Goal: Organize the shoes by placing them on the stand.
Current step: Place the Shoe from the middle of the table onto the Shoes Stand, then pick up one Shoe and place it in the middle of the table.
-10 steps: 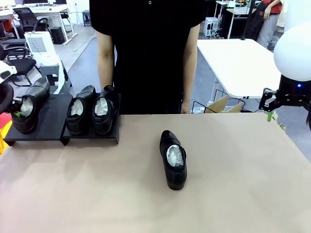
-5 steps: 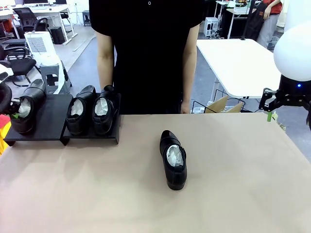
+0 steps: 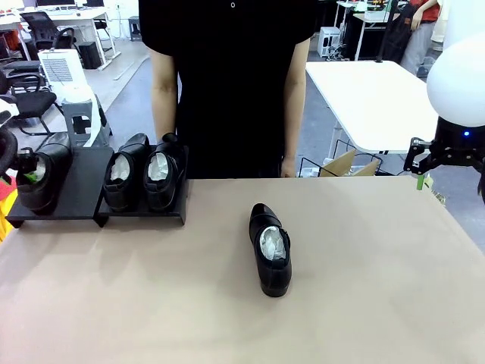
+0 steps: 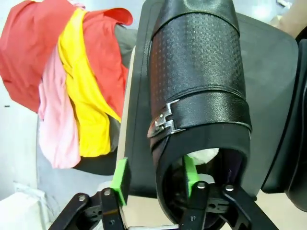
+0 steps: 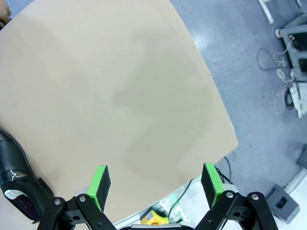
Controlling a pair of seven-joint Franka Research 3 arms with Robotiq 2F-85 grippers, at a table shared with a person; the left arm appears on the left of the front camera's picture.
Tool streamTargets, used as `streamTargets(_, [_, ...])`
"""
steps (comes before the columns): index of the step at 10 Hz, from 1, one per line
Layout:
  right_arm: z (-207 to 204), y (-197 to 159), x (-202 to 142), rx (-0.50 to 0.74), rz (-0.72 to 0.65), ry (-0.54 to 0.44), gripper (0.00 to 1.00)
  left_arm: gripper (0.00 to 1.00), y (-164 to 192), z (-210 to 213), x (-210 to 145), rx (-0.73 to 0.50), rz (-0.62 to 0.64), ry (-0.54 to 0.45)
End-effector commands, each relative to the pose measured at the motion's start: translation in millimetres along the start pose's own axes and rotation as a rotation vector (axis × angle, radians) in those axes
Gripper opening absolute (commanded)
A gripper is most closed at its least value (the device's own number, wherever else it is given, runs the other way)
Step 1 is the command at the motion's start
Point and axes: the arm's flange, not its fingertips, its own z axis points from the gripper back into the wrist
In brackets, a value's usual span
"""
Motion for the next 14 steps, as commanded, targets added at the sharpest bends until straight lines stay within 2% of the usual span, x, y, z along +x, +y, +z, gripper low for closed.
streamTargets(1, [-0.4,-0.3,-0.2,0.002,-0.009,-0.009,1.0,1.0,8.4,5.2,3.6,0.026,-0.001,-0.024])
streamTargets(5, [-0.4,-0.3,-0.2,0.002,-0.009,-0.009,1.0,1.0,11.9,20.7,-3.6,0.002,-0.017,-0.023])
streamTargets(14, [-0.4,-0.3,-0.2,0.002,-0.009,-0.009,1.0,1.0,6.0,16.5,3.8,0.013,-0.008,-0.031])
